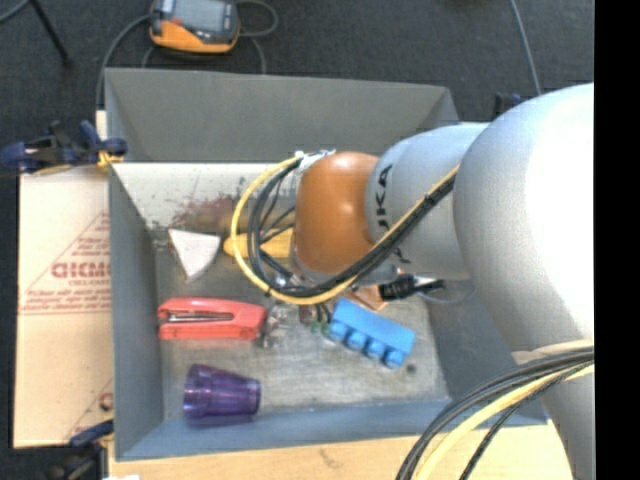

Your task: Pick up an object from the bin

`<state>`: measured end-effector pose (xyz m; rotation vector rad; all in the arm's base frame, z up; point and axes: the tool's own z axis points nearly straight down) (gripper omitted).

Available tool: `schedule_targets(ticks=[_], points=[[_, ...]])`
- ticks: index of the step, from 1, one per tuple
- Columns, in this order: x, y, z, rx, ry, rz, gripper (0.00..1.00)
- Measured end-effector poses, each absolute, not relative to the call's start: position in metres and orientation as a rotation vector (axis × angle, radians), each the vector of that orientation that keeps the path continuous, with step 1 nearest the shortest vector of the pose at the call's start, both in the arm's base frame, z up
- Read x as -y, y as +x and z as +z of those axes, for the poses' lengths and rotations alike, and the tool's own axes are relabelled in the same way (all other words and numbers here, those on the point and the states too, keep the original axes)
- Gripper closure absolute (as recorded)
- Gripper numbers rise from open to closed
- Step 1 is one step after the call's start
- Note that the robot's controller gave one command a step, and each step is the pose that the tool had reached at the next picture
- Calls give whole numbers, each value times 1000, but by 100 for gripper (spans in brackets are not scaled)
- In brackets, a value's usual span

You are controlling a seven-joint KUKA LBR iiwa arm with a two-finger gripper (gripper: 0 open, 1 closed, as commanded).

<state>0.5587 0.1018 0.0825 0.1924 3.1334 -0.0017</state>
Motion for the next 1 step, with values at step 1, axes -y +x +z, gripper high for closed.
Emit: schedule_targets(ticks=[1], points=[[-102,559,82,-3133,195,-1,100]])
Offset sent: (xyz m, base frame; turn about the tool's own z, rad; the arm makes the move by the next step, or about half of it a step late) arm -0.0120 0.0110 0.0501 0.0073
